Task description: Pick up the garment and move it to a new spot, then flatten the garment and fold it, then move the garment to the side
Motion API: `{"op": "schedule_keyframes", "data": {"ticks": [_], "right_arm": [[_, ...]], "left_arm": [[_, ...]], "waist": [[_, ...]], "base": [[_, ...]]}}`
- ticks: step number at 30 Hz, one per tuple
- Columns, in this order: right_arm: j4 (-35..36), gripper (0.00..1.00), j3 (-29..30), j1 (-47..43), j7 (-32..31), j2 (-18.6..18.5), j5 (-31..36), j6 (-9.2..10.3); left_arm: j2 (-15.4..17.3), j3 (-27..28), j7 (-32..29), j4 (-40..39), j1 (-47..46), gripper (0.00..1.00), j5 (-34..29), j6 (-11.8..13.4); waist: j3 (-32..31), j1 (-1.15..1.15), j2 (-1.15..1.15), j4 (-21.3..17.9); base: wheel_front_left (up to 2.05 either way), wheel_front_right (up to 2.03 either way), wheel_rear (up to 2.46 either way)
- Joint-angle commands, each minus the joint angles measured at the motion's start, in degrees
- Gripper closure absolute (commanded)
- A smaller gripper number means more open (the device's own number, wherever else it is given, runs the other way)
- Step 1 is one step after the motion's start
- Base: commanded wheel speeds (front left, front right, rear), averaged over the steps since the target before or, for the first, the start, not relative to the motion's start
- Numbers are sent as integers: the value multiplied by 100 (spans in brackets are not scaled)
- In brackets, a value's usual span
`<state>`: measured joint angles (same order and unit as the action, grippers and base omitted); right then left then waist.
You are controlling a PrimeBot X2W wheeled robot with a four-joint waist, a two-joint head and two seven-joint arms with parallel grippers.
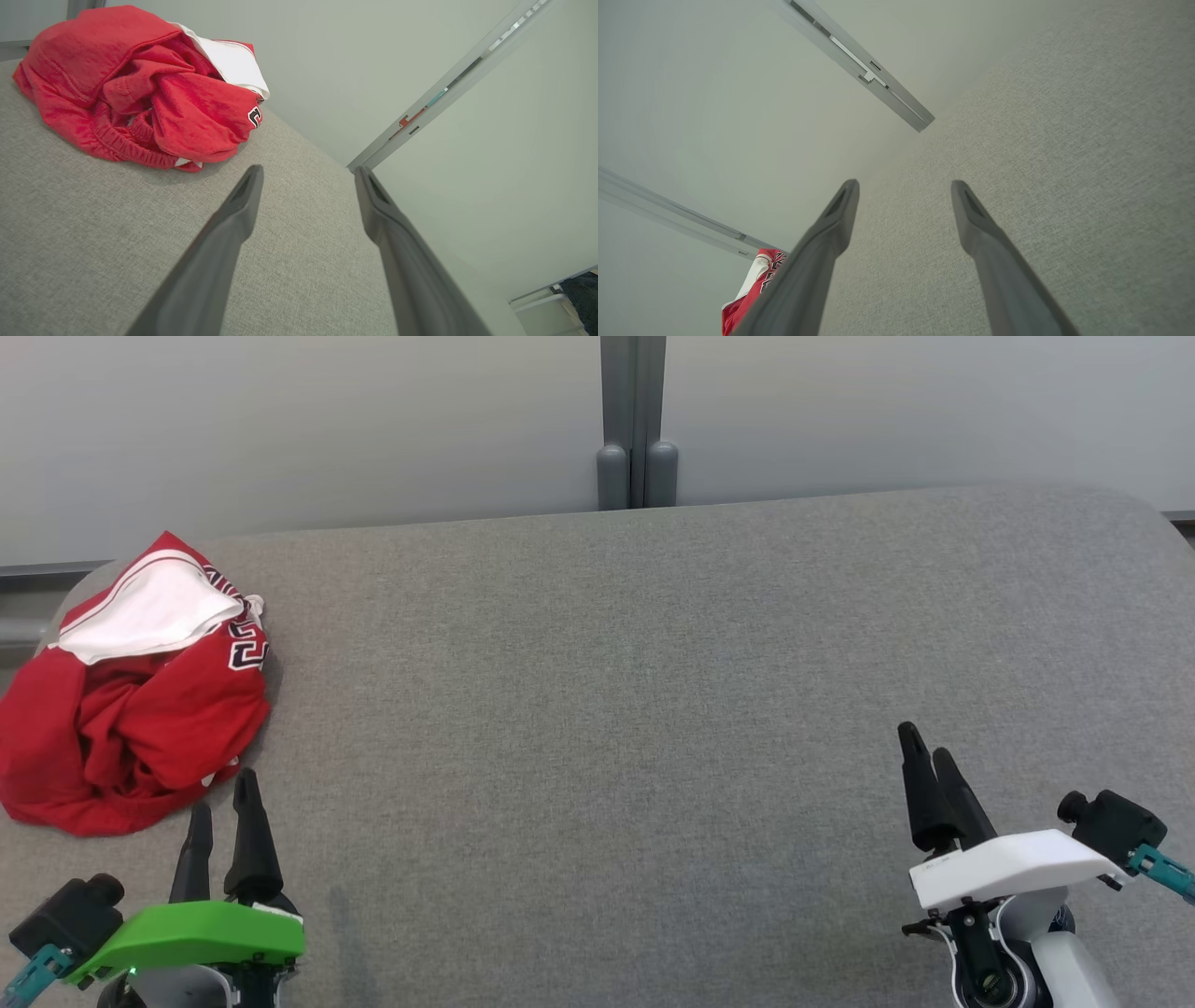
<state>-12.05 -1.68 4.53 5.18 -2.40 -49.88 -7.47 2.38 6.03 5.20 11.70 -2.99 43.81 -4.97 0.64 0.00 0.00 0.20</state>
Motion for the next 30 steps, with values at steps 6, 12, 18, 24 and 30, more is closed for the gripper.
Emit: {"op": "schedule_keyframes", "data": {"ticks": [6, 12, 18, 24, 30], "right_arm": [[99, 0, -85, 133, 148, -39, 623, -2], [75, 0, -106, 139, 246, -41, 1040, -2], [31, 0, -162, 139, 339, -44, 1463, -2], [-32, 0, -192, 156, 431, -46, 1911, -3], [-90, 0, -212, 186, 514, -48, 2314, -3]], "left_arm": [[71, -30, 148, 58, -24, 0, -632, 56], [89, -61, 247, 171, -43, 0, -1060, 93], [109, -85, 339, 238, -41, 0, -1462, 132], [112, -105, 430, 257, -22, 0, -1792, 152], [114, -130, 509, 293, -29, 0, -2104, 176]], "waist": [[-4, 0, 0, 0], [-5, 0, 0, 14], [-14, 0, 0, 25], [-23, 0, 0, 24], [-27, 0, 0, 26]], "base": [[0, 0, 0], [0, 0, 0], [0, 0, 0], [0, 0, 0], [0, 0, 0]]}}
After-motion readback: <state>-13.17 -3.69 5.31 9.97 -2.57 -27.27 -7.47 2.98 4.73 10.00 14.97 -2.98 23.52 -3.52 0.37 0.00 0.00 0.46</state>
